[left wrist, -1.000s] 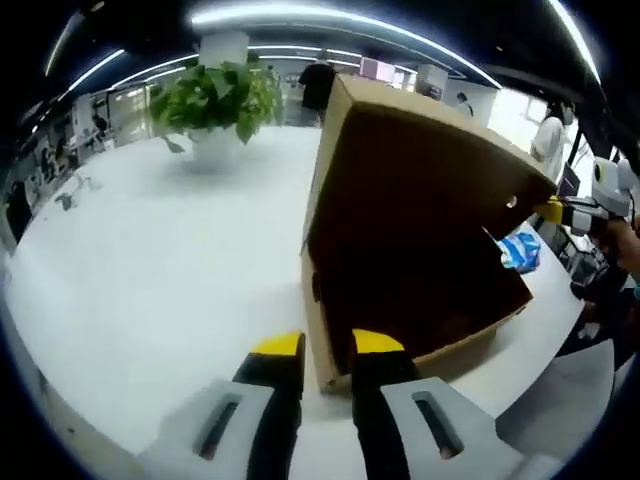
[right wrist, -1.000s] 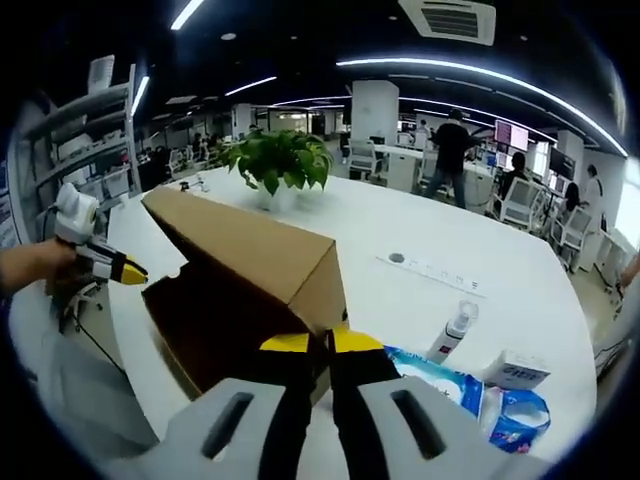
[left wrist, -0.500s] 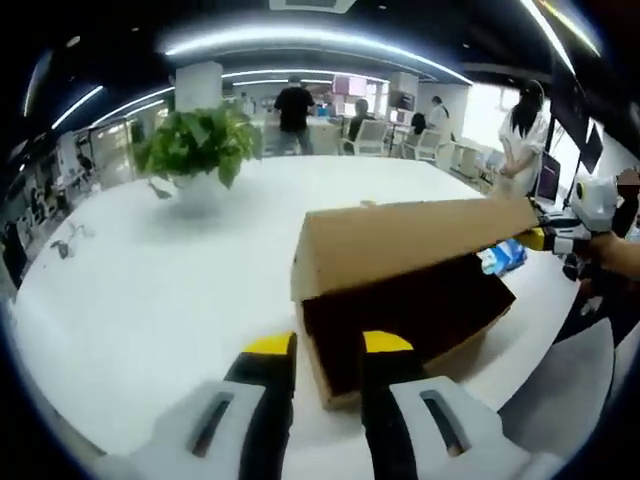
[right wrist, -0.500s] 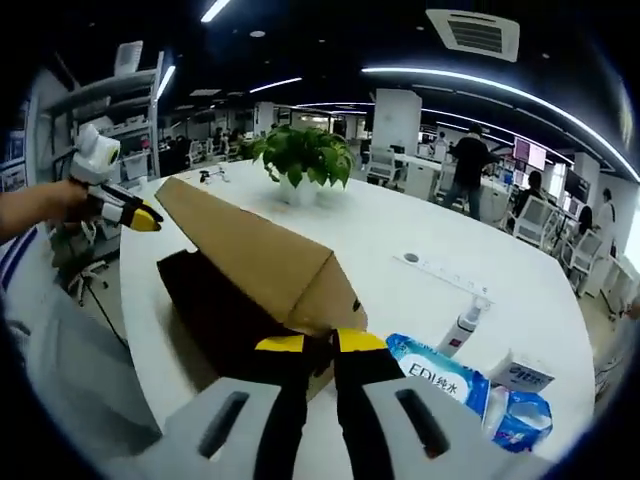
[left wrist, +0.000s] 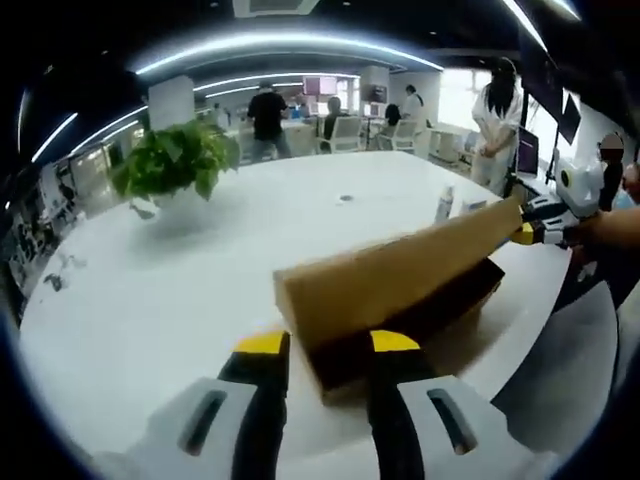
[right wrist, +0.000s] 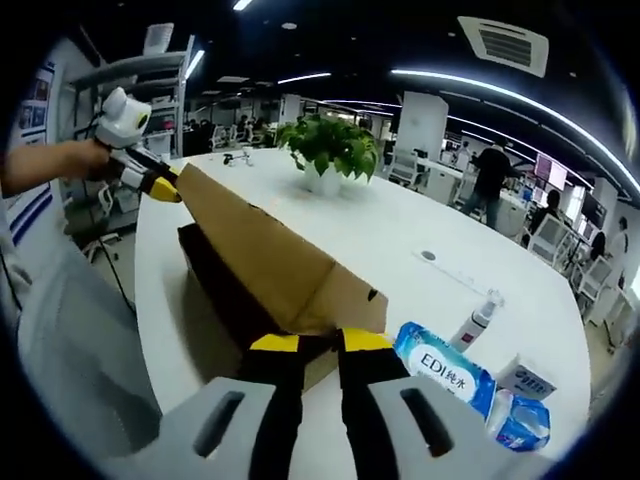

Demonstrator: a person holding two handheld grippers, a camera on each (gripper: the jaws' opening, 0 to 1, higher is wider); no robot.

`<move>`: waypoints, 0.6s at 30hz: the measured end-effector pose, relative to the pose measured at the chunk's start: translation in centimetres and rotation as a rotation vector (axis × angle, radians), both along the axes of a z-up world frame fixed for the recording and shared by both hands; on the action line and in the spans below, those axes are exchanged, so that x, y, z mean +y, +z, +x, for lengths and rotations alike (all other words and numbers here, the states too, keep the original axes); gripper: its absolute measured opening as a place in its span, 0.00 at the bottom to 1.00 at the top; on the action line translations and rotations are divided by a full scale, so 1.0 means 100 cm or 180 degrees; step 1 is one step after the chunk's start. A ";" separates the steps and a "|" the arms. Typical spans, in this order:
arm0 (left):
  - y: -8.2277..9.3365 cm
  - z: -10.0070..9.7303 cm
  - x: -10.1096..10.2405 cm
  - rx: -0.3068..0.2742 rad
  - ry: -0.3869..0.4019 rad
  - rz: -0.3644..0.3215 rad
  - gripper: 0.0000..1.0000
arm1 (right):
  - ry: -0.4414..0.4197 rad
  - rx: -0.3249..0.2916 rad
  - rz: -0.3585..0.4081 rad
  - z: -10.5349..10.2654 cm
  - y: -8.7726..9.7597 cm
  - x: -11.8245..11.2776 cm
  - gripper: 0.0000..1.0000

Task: Operate the shoe box by opening the lid, removing the specified soft item, and placing it in the target area until the item is outside and the box remains undamaged.

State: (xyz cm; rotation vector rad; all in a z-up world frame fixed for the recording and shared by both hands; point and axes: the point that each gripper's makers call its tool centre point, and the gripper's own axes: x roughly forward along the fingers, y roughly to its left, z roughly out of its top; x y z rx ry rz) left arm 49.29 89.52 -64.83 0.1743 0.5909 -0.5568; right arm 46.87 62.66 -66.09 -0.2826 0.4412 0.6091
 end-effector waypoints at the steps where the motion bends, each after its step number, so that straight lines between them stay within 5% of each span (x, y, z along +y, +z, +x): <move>1: 0.000 -0.001 0.000 -0.0002 -0.0014 0.0003 0.29 | 0.0019 0.0001 -0.0005 -0.001 -0.001 0.000 0.12; 18: -0.024 -0.014 -0.001 0.0120 -0.0215 0.0094 0.31 | 0.0329 0.0115 -0.0102 -0.018 -0.023 0.007 0.20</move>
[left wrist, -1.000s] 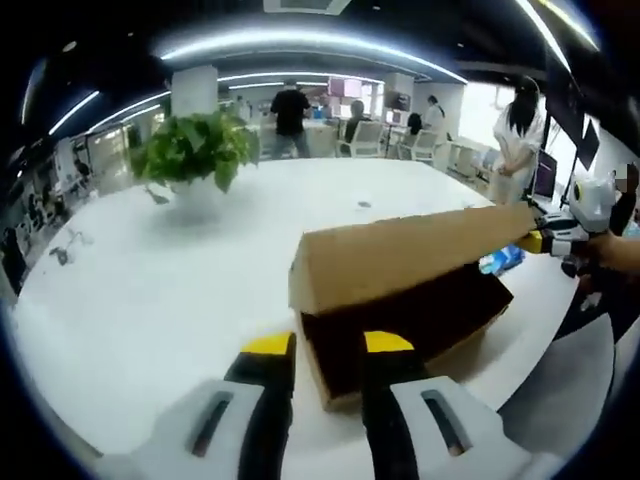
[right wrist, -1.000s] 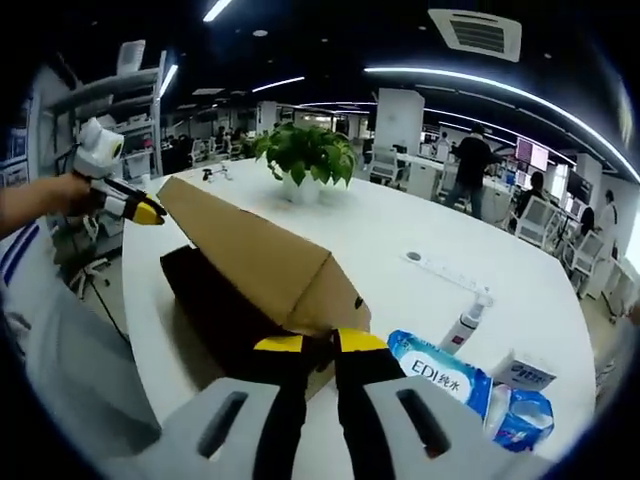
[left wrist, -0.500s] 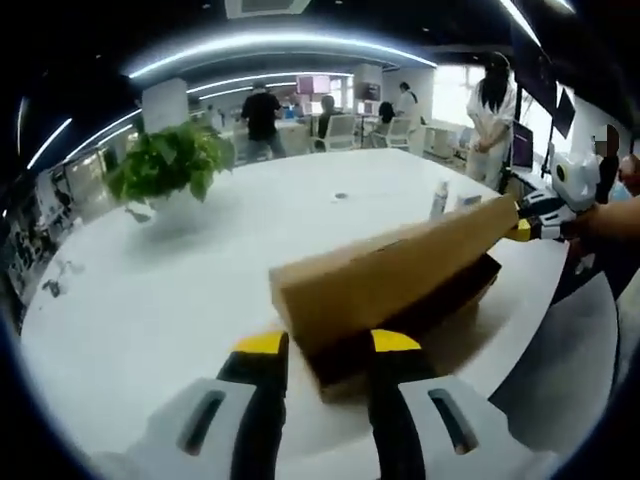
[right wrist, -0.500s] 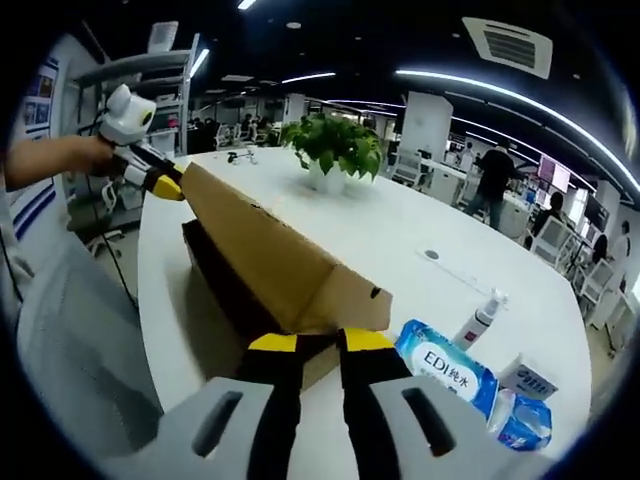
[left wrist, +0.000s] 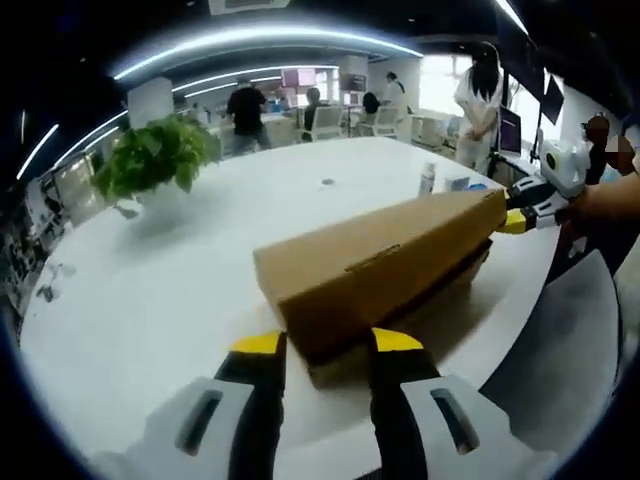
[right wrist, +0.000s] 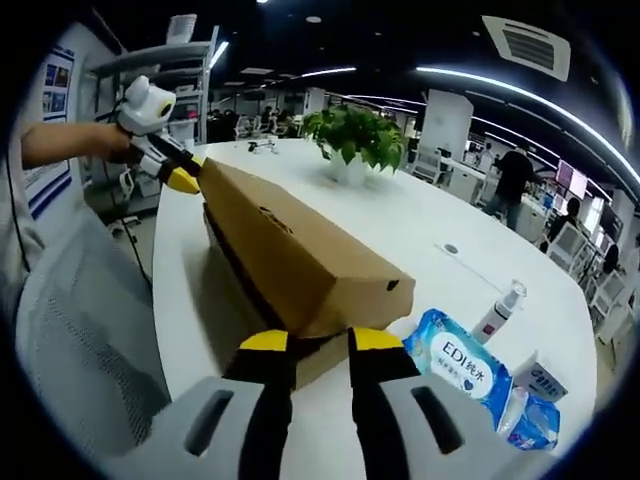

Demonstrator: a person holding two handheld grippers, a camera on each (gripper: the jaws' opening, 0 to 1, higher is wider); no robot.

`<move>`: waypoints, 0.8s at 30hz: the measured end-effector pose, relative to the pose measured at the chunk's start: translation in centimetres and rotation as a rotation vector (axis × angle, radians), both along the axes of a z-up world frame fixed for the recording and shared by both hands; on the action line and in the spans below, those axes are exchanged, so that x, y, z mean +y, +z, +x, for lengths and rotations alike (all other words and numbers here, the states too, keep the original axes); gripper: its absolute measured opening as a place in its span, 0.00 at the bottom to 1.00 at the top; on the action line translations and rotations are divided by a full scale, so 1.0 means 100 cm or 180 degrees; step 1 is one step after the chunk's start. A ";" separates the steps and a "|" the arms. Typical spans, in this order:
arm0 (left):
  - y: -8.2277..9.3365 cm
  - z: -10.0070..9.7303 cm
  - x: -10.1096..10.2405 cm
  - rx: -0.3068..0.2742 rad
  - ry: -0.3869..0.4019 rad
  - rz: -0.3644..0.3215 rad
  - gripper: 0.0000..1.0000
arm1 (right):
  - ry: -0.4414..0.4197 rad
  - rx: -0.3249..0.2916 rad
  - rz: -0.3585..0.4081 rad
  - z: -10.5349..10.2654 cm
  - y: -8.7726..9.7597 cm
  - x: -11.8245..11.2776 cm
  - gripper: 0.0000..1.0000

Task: Operate the shoe box by opening the lid, removing the specified soft item, and placing it in the target area until the item is outside and the box remains undamaged.

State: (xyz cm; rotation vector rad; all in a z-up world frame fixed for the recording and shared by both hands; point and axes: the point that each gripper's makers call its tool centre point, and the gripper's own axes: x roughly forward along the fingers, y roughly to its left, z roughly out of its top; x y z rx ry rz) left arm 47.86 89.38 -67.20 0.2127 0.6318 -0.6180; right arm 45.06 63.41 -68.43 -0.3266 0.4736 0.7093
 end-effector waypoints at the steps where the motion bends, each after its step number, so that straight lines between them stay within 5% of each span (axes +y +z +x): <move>1: -0.001 0.000 0.000 0.0008 -0.0001 -0.0001 0.31 | 0.0013 0.0008 0.0000 0.000 -0.001 0.001 0.20; 24: -0.033 -0.005 -0.001 0.0304 -0.0003 -0.0016 0.34 | 0.0154 0.0282 -0.0055 -0.009 -0.029 0.009 0.28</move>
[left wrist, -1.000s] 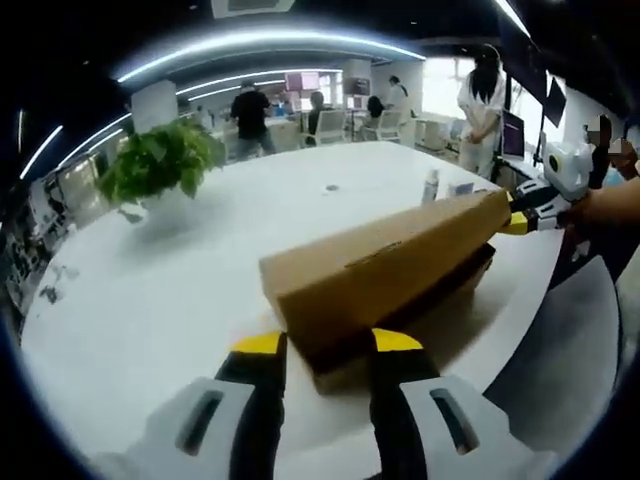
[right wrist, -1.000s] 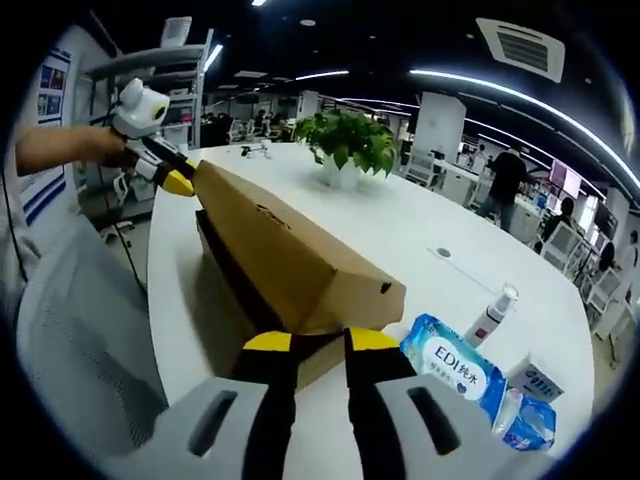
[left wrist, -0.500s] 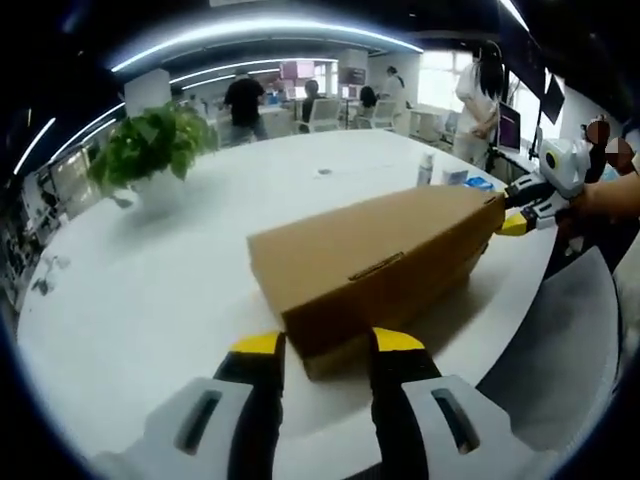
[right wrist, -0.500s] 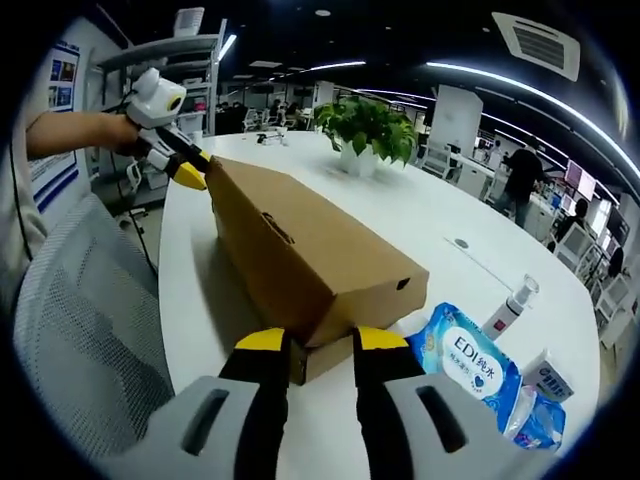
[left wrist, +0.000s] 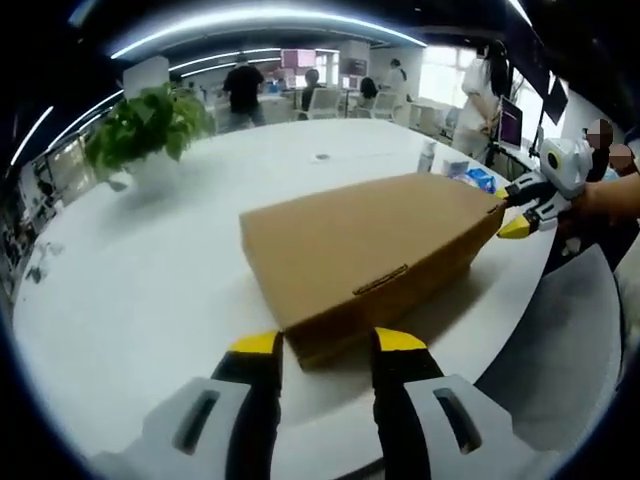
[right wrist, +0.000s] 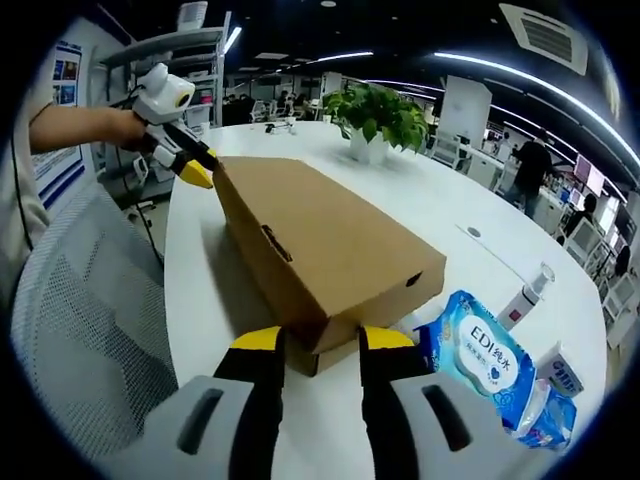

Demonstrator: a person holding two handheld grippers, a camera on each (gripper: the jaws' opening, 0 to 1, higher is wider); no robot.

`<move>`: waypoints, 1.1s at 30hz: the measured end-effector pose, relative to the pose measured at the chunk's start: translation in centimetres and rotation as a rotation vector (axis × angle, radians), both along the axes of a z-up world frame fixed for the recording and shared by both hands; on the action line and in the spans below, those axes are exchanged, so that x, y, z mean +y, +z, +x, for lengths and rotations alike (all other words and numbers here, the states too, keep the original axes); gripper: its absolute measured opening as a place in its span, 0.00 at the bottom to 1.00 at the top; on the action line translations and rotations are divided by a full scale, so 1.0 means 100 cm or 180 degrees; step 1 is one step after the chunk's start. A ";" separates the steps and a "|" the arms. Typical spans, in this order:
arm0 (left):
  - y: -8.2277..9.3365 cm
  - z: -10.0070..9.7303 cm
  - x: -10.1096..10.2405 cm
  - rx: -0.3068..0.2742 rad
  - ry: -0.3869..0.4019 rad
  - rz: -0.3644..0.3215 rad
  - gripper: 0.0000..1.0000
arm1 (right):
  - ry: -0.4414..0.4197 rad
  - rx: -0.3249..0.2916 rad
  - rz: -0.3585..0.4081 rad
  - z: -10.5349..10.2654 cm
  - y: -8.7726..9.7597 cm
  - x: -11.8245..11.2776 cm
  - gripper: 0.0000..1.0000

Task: Operate the shoe box by opening the lid, removing the specified soft item, and placing it in the target area until the item is outside and the box remains undamaged.

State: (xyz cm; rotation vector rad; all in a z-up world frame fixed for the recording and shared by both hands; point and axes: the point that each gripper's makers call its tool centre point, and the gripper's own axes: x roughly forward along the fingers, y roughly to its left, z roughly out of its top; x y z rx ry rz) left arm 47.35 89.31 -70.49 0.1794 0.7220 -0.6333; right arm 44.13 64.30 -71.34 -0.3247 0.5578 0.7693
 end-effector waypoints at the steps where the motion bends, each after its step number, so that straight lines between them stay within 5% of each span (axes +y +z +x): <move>1: -0.001 0.000 0.000 0.0009 -0.0001 -0.0001 0.34 | -0.0004 0.0006 0.0006 0.000 0.000 0.000 0.28; 33: -0.024 0.007 0.002 0.0134 0.0011 0.0129 0.28 | -0.0172 0.0286 -0.0091 0.005 -0.023 0.001 0.25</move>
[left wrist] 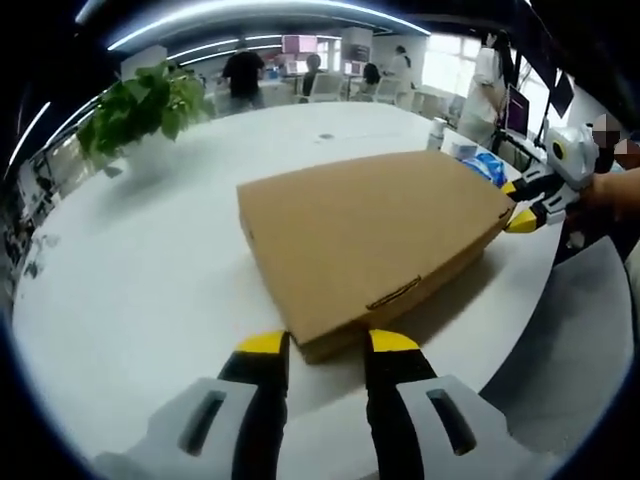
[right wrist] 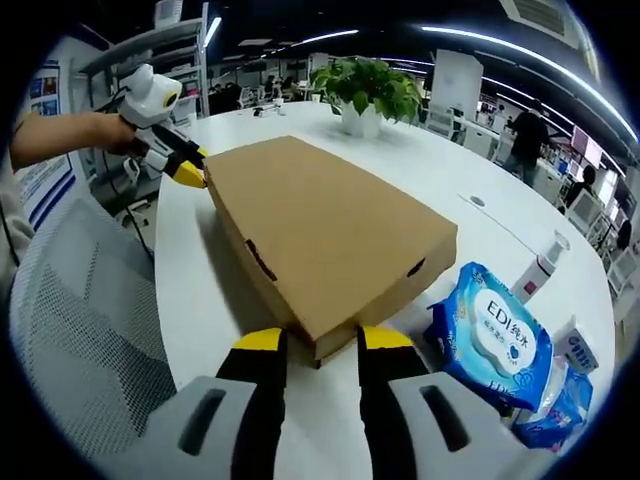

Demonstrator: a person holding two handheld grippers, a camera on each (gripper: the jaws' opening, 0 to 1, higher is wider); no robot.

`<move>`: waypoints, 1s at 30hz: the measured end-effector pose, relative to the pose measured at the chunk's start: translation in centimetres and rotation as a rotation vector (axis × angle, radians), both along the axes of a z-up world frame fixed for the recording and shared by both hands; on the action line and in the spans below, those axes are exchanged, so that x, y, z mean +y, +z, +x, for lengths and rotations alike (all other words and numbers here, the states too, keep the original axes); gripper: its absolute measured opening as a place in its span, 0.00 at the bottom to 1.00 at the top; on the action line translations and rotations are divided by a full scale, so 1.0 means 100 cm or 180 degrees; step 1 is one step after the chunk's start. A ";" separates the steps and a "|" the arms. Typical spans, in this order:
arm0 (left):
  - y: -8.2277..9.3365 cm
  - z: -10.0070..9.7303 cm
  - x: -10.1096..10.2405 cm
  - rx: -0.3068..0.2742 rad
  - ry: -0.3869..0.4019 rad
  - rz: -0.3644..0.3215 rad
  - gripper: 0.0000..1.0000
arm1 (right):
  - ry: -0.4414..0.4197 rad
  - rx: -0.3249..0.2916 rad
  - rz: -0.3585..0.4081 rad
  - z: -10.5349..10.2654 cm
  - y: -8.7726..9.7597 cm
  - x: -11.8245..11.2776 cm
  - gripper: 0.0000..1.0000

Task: Operate the shoe box by opening the lid, removing the specified soft item, and placing it in the target area until the item is outside and the box remains undamaged.

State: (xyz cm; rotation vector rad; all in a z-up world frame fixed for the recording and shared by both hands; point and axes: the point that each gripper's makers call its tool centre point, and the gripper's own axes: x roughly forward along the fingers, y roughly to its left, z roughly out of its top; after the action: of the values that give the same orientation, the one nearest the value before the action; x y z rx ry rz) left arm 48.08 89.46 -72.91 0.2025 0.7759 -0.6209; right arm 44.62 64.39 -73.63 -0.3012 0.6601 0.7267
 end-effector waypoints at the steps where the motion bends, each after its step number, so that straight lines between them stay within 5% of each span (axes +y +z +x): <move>1: 0.000 0.001 0.000 0.0001 0.0001 -0.0002 0.28 | -0.0003 -0.0002 0.0000 0.001 0.000 0.000 0.25; 30: 0.000 0.051 -0.014 0.0029 -0.0048 -0.0004 0.28 | -0.0120 0.0020 0.0030 0.049 -0.001 -0.014 0.25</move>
State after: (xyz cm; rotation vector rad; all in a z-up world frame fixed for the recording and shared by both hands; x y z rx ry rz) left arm 53.20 88.10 -72.93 0.2048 0.7835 -0.6369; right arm 49.53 62.95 -73.69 -0.2771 0.6664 0.6947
